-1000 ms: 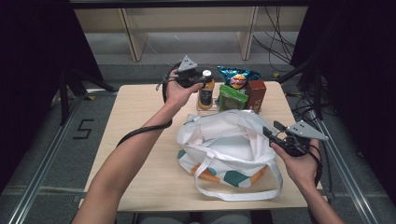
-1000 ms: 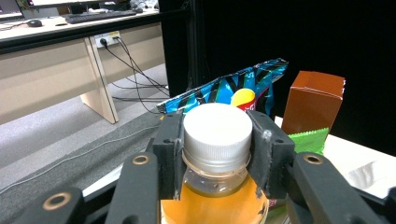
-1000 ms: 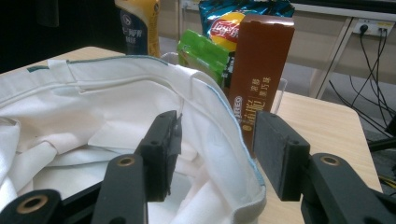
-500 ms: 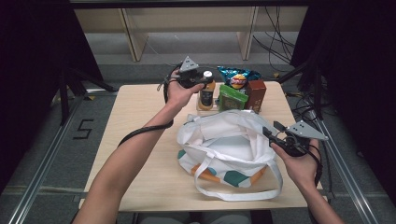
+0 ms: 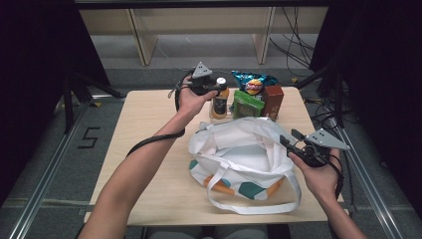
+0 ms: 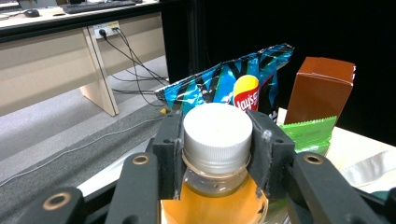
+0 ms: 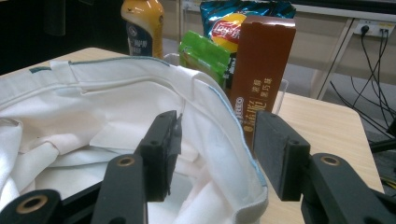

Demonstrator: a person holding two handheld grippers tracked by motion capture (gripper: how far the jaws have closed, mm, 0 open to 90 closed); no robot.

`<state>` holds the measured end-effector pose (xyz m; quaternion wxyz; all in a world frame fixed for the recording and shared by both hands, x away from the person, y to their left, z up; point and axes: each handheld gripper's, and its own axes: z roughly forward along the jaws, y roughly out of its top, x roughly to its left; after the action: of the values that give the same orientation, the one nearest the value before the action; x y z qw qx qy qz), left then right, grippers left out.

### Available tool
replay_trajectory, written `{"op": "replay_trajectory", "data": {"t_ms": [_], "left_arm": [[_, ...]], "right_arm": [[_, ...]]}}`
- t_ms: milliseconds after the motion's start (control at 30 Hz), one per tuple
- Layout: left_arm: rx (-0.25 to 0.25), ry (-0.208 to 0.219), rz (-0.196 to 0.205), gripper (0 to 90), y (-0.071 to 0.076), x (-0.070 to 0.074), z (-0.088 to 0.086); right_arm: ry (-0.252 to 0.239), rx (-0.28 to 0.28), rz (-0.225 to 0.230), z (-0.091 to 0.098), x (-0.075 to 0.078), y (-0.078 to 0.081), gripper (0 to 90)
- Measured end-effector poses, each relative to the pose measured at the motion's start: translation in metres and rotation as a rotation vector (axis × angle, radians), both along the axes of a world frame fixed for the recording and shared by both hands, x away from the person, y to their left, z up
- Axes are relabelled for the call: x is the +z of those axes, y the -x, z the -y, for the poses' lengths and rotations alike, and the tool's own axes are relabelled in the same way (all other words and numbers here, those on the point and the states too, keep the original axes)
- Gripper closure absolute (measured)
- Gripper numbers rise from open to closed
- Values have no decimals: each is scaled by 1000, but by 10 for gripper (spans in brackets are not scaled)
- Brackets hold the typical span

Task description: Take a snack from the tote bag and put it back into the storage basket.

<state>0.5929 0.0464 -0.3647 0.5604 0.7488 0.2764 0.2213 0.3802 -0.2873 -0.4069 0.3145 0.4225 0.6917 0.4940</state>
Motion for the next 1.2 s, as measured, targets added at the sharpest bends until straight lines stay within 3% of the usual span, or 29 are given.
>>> {"op": "replay_trajectory", "data": {"t_ms": [167, 367, 400, 833, 900, 1033, 1067, 1200], "left_arm": [[4, 1, -7, 587, -1, -2, -1], [5, -3, -10, 587, -2, -4, -1], [6, -6, -12, 587, -2, -4, -1], [4, -14, -25, 586, -2, -11, 0], [5, -19, -26, 586, -2, -11, 1], [5, -23, -29, 586, -2, -12, 1], [5, -20, -31, 586, -2, -13, 1], [7, -23, -36, 586, -2, -15, 1]], "right_arm": [[-12, -1, -10, -1, 1, 1, 508], [10, 2, 9, 1, 0, 0, 509], [0, -7, -6, 0, 0, 1, 508], [10, -3, 24, 0, -1, -1, 508], [5, -2, 4, 0, 0, 0, 508], [11, -10, 19, 0, -1, 0, 509], [5, -2, -5, 0, 0, 1, 509], [0, -3, -9, -1, 0, 1, 509]]}}
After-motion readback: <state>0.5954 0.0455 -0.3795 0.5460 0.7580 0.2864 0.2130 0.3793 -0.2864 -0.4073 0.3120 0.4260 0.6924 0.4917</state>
